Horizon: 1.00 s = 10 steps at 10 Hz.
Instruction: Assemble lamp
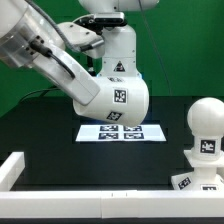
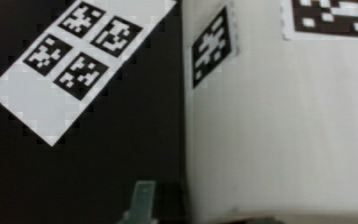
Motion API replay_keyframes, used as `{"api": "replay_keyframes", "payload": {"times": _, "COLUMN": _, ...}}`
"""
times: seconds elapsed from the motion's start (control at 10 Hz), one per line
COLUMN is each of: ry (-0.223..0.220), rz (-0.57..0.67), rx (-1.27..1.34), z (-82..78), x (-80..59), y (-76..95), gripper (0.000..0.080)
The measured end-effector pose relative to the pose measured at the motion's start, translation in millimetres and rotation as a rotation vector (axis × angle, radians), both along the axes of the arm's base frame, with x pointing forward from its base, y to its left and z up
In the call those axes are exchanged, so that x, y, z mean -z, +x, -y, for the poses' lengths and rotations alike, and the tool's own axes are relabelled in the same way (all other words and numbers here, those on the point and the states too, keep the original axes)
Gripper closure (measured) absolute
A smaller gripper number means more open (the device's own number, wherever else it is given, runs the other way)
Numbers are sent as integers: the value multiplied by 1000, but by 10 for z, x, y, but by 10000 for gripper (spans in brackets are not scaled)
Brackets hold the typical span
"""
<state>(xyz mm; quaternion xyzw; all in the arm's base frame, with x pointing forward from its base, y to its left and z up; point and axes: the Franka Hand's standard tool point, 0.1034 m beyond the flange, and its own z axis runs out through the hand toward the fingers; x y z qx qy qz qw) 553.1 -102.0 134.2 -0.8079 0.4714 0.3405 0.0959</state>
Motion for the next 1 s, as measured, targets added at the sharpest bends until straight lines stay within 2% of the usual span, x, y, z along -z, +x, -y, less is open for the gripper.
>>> {"api": "replay_keyframes", "payload": {"times": 0.1, "ry": -52, "rz": 60, "rx": -16, "z": -26, "x": -13, "y": 82, "gripper": 754}}
{"api": "replay_keyframes", "payload": {"times": 0.2, "ry": -74, "rz": 91, "rx": -23, "z": -71, "x": -21, "y": 102, "gripper": 754}}
{"api": "replay_keyframes", "payload": {"times": 0.3, "ry": -125, "rz": 149, "rx": -46, "z": -83, "x": -50, "y": 188, "gripper": 754}}
{"api": "replay_keyframes", "payload": {"times": 0.5, "ry": -195, "rz": 259, "rx": -163, "z": -142, "x": -374, "y": 396, "gripper": 754}}
{"api": "replay_keyframes", "payload": {"times": 0.6, "ry": -256, "rz": 312, "rx": -268, "z": -133, "x": -558, "y": 485, "gripper": 754}}
{"api": "replay_keyframes", "payload": {"times": 0.7, "ry": -309, "rz": 383, "rx": -324, "z": -194, "x": -678, "y": 608, "gripper": 754}}
{"api": "replay_keyframes", "payload": {"times": 0.8, "ry": -343, "rz": 450, "rx": -315, "z": -246, "x": -606, "y": 647, "gripper": 754}}
{"api": "replay_keyframes", "payload": {"times": 0.9, "ry": -363, "rz": 498, "rx": -321, "z": -301, "x": -570, "y": 636, "gripper": 754}}
{"api": "replay_keyframes", "payload": {"times": 1.0, "ry": -389, "rz": 557, "rx": -320, "z": -351, "x": -570, "y": 695, "gripper": 754}}
